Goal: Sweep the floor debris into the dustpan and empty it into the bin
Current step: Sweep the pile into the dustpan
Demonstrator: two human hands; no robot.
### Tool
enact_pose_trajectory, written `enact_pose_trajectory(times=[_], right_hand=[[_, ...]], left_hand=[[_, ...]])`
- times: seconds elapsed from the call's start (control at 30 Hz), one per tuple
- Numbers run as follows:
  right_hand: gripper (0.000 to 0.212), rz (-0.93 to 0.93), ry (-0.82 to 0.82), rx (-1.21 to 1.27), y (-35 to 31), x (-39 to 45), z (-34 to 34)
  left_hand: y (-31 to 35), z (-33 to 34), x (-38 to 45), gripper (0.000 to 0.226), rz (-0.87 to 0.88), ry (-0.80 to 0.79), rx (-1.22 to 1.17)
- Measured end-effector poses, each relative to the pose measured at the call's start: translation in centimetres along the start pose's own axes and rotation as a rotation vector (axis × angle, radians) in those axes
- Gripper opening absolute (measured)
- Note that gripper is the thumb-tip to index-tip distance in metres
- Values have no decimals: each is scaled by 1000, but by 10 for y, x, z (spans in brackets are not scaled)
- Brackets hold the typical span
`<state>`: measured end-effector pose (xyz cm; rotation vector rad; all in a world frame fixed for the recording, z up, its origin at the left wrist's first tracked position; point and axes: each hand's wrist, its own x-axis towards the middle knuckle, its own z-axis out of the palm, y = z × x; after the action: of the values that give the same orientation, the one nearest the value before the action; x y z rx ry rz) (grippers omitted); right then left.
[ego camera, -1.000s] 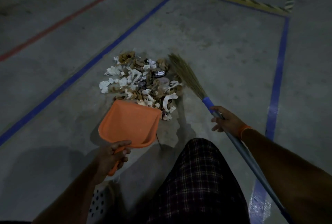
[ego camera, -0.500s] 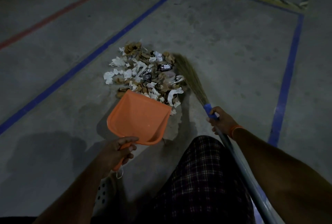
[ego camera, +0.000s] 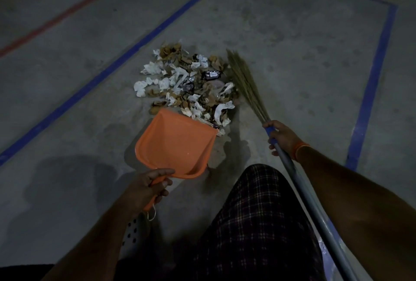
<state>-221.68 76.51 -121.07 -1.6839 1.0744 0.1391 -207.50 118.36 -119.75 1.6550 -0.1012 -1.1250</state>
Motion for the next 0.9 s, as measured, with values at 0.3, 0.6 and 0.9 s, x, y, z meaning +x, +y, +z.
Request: enact_pose_trajectory(times=[0.3, 0.6, 0.9], right_hand=[[17, -193, 47, -155, 14, -12, -12], [23, -205, 33, -138, 20, 0, -20], [53, -180, 57, -277, 39, 14, -20]], left_hand=[[-4, -24, -12, 35, -28, 20, 69], [-29, -53, -30, 35, -83, 28, 71], [-63, -71, 1, 49, -135, -85, 89]])
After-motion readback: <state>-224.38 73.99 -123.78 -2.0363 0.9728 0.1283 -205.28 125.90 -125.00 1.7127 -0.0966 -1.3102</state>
